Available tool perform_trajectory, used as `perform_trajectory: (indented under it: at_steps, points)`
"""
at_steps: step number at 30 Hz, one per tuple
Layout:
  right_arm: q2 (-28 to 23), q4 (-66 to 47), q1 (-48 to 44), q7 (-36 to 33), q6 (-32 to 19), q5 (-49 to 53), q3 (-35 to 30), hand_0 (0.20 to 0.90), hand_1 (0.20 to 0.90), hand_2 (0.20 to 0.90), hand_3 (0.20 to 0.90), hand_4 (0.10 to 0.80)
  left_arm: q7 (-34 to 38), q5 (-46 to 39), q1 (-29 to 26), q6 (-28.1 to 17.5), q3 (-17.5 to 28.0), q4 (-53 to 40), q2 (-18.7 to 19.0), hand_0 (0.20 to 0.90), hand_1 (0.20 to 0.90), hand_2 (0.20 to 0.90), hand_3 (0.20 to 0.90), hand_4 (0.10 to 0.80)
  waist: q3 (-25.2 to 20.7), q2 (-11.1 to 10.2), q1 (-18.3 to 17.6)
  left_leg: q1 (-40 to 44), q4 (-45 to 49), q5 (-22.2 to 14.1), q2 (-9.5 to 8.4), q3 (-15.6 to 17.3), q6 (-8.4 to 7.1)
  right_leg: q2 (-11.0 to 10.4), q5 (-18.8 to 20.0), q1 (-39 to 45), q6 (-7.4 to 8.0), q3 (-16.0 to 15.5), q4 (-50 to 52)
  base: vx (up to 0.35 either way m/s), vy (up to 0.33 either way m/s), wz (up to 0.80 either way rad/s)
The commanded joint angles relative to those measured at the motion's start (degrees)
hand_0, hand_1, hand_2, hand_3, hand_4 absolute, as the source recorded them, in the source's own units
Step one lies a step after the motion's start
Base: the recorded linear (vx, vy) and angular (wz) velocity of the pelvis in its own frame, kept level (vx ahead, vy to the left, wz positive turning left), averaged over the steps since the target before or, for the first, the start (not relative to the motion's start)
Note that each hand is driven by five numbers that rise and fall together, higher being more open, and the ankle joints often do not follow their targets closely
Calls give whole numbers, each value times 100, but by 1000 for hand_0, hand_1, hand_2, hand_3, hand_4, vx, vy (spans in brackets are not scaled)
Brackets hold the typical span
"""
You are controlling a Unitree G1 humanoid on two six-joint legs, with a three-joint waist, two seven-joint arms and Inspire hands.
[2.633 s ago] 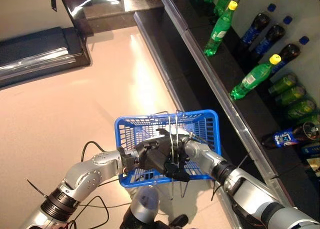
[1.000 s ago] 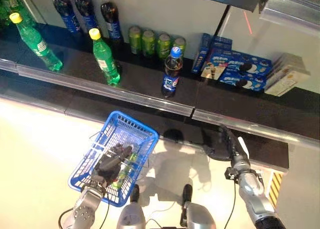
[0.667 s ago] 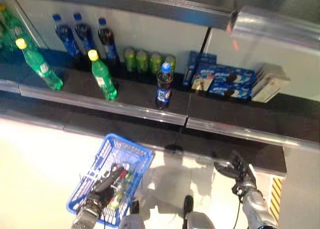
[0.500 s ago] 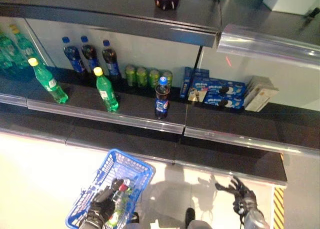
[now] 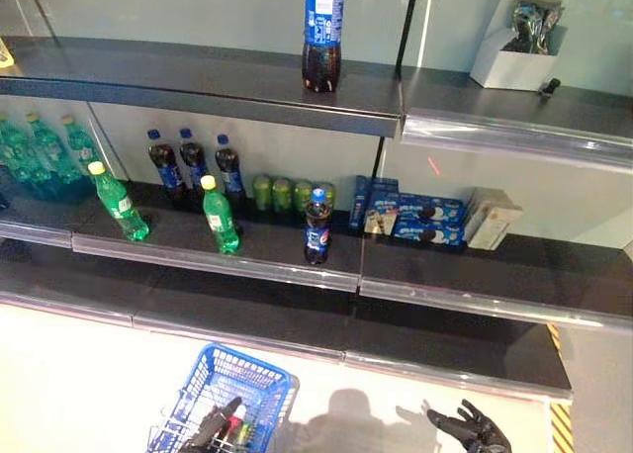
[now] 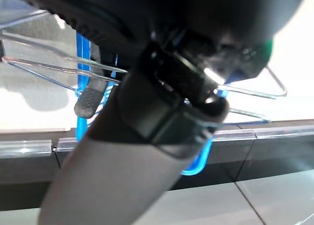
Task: Pick up the drink and place into the basket.
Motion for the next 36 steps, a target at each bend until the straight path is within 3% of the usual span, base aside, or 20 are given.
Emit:
perform_trajectory:
  at_steps: [1, 36]
  points:
    - [-350, 187, -501, 91, -134, -133, 59, 900, 900, 900, 900, 800, -798, 503, -573, -444, -134, 1, 229, 300, 300, 300, 200, 100, 26, 266, 76, 67, 35, -330, -69, -208, 41, -134, -165, 299, 218, -210, 29, 0, 0, 0]
    - [-307, 558, -464, 226, 272, -460, 290, 900, 900, 900, 900, 800, -877, 956, -603, -345, -432, 252, 219, 300, 300, 300, 200, 100, 120, 208, 76, 83, 35, -340, -10, -218, 31, -124, -179, 303, 225, -178, 29, 0, 0, 0]
